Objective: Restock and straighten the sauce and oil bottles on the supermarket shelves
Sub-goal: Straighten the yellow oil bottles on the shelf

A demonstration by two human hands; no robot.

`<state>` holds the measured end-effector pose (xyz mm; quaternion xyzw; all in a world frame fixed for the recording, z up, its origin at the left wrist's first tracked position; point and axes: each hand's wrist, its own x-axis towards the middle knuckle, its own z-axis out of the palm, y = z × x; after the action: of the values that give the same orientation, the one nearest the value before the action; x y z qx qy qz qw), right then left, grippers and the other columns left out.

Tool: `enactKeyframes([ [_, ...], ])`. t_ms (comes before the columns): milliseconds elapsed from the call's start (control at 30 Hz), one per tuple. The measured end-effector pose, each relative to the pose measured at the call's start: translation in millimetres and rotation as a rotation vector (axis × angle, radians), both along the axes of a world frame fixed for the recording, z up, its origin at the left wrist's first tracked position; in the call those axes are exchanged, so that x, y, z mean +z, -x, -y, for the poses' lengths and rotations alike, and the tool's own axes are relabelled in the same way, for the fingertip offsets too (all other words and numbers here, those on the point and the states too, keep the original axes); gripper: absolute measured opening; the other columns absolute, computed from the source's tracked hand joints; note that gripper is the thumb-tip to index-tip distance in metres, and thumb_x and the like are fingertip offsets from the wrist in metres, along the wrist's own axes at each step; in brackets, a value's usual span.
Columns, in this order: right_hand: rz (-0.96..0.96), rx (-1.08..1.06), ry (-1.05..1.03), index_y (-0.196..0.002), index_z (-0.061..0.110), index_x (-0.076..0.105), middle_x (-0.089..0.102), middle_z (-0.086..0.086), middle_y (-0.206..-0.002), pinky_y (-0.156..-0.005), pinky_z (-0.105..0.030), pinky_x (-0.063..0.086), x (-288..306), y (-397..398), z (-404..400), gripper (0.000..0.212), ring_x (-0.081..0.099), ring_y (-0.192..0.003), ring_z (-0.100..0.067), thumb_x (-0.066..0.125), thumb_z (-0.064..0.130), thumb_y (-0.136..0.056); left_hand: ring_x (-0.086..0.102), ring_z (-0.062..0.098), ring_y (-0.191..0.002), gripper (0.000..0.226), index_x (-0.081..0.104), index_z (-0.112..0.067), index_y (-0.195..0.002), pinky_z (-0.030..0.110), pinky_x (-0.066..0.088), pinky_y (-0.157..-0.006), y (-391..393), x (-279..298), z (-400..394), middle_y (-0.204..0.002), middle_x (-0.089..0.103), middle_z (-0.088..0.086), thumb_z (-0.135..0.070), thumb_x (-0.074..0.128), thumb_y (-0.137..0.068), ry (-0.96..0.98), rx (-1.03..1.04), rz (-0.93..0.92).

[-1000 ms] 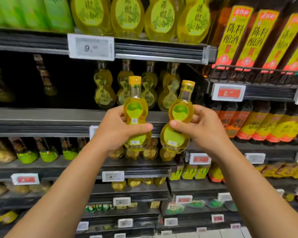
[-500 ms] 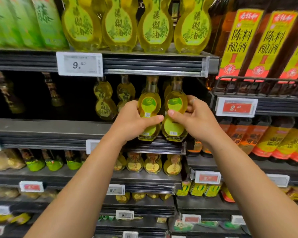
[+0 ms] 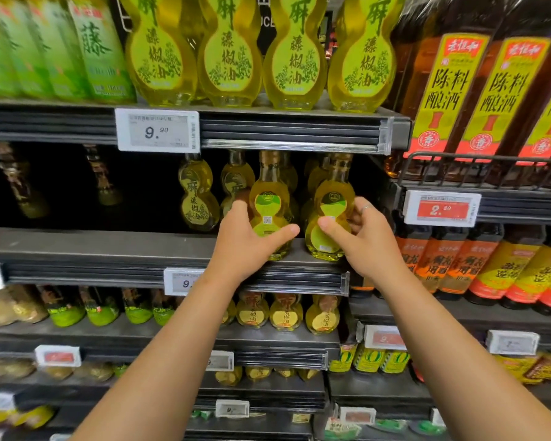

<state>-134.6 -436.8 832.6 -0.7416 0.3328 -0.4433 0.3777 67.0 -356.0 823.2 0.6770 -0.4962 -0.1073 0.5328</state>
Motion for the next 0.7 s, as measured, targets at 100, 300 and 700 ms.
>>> enactKeyframes([
  [100, -0.214, -0.112, -0.020, -0.141, 0.024, 0.046, 0.063, 0.015, -0.121, -0.096, -0.026, 0.054, 0, 12, -18, 0.071, 0.063, -0.108, 0.001, 0.082, 0.042, -0.082, 0.054, 0.008, -0.092, 0.074, 0.038, -0.036, -0.096, 0.023, 0.043, -0.069, 3, -3, -6, -0.102, 0.051, -0.009, -0.072, 0.084, -0.050, 0.026, 0.024, 0.114],
  [300, -0.371, -0.251, 0.288, -0.129, 0.029, 0.057, 0.060, 0.019, -0.104, -0.077, -0.015, 0.054, 5, 14, -87, 0.045, 0.061, -0.091, 0.004, 0.074, 0.037, -0.087, 0.044, 0.008, -0.110, 0.103, 0.035, -0.026, -0.131, 0.024, 0.043, -0.088, 9, -16, -17, -0.119, 0.040, -0.008, -0.062, 0.091, -0.052, 0.061, 0.149, 0.237],
  [700, -0.392, -0.222, 0.186, -0.159, 0.010, 0.017, 0.036, -0.010, -0.155, -0.106, -0.033, 0.040, 20, -85, -89, 0.075, 0.040, -0.140, -0.027, 0.055, 0.031, -0.099, 0.051, 0.000, -0.086, 0.023, 0.055, -0.025, -0.106, 0.008, 0.038, -0.069, 4, -10, -22, -0.097, 0.053, -0.012, -0.017, 0.063, -0.086, 0.070, 0.039, 0.223],
])
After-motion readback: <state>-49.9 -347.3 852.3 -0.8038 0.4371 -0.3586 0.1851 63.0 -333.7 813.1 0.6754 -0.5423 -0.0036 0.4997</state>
